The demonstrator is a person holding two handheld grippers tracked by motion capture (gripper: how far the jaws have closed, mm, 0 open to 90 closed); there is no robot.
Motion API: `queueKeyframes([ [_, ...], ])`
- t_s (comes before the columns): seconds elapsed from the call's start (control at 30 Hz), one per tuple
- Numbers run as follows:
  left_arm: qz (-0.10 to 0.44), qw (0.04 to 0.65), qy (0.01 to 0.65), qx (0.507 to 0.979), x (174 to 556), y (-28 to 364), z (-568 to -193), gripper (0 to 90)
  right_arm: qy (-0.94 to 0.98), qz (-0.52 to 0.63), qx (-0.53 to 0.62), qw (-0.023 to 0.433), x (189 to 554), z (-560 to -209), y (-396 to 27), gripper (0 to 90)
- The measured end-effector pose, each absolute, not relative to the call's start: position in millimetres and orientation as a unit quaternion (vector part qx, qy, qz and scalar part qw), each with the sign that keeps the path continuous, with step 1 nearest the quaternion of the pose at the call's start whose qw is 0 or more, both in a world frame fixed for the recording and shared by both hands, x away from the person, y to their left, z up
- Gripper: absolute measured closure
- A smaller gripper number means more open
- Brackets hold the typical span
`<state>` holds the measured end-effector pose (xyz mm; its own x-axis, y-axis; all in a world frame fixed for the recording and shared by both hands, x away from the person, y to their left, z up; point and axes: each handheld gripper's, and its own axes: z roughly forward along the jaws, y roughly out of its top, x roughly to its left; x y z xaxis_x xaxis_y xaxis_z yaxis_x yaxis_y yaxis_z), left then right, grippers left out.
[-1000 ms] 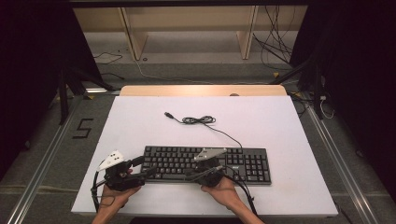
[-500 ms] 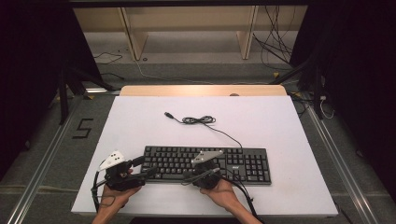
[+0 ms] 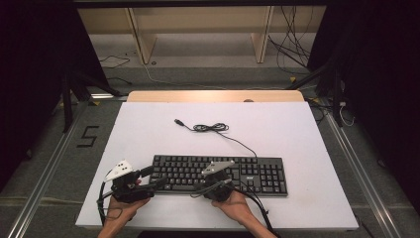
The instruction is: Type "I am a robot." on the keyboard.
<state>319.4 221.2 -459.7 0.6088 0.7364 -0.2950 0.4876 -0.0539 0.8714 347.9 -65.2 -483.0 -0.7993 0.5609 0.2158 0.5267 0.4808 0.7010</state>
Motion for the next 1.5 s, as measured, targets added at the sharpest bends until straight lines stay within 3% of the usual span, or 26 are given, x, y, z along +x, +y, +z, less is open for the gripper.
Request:
queueKeyframes([
  [1.07,0.113,0.537,0.43,0.717,321,220,-460,27.3,0.841,0.432,0.324,0.01,345,-469,-72,90.0],
  [1.27,0.111,0.525,0.449,0.714,327,221,-464,31.2,0.836,0.443,0.323,0.01,344,-465,-80,77.8],
  [1.5,0.114,0.499,0.47,0.72,335,220,-467,47.2,0.832,0.451,0.323,0.006,344,-459,-90,59.9],
])
